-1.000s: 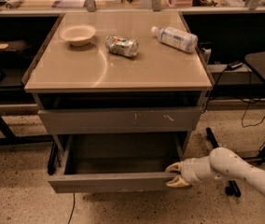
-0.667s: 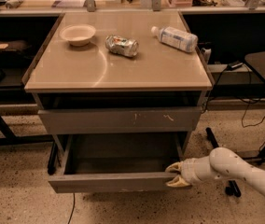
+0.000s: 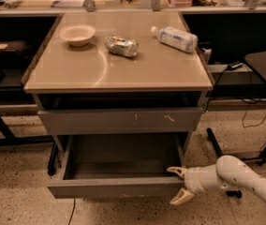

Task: Open middle drawer

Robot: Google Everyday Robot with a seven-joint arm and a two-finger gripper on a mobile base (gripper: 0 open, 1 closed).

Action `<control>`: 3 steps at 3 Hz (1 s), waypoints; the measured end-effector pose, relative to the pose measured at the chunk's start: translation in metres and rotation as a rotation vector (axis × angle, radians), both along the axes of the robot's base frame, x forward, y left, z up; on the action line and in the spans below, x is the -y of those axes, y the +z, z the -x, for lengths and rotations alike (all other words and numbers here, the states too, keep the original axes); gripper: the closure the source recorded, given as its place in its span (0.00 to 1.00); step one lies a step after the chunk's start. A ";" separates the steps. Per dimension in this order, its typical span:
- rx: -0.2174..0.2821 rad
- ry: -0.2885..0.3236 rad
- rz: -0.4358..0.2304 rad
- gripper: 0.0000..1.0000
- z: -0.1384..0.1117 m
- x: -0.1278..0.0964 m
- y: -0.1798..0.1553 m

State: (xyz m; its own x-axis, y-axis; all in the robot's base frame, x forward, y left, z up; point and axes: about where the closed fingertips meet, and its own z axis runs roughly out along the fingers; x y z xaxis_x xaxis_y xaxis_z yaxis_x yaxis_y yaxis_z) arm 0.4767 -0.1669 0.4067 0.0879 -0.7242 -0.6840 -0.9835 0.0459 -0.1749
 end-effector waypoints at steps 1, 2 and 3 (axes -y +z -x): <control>-0.020 0.023 -0.028 0.49 0.019 -0.007 -0.003; -0.020 0.023 -0.028 0.71 0.017 -0.008 0.001; -0.024 0.018 -0.034 0.95 0.031 0.000 -0.004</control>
Offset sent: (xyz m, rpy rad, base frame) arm -0.2608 -0.1332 -0.0715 0.1257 0.0906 -0.0865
